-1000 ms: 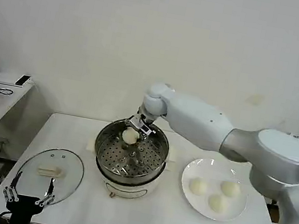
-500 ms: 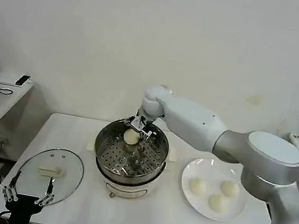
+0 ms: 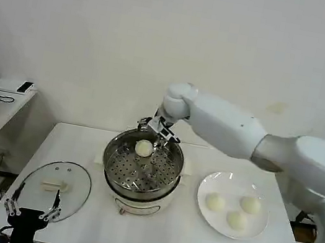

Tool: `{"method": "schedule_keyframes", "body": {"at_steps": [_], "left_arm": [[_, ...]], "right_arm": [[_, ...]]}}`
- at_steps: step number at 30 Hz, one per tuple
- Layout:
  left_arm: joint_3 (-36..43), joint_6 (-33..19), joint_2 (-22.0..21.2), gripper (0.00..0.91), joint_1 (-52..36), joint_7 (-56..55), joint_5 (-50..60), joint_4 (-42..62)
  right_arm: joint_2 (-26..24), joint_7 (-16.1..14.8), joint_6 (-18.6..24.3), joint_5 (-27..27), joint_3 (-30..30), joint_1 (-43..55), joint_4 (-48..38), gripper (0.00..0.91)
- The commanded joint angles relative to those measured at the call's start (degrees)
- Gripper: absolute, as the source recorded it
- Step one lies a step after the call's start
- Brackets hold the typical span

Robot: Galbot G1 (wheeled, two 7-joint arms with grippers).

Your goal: Take steamed baozi put them in steamer then cover it.

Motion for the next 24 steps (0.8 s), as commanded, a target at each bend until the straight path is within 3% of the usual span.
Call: {"method": "schedule_keyframes", "body": {"at_steps": [1,8,14,24], "left_arm": [[-0.2,0.6,1.1,0.907,-0.7,0.3,-2.5,-0.5],[-0.8,1.3,2.3,0.907,-2.4,0.8,-3.7,-0.4],[-0.3,1.5,3.3,0.907,-2.5,1.3,-3.4,-0.3],[-0.3,1.5,3.7,0.907,-3.6,1.9,-3.6,0.5]], "right_arm": [[-16.7,-1.0,-14.2,8.1,-3.2,7.5,13.3,0.907],[-31.8,-1.5,-21.6,9.6,-4.3,5.9,20.5,0.907],[-41.0,-0.5,-23.4,5.8,-2.5,-2.0,23.2,0.907],[-44.6,1.0,-24.6,2.3,11.4,-21.4,23.3,0.907]]}}
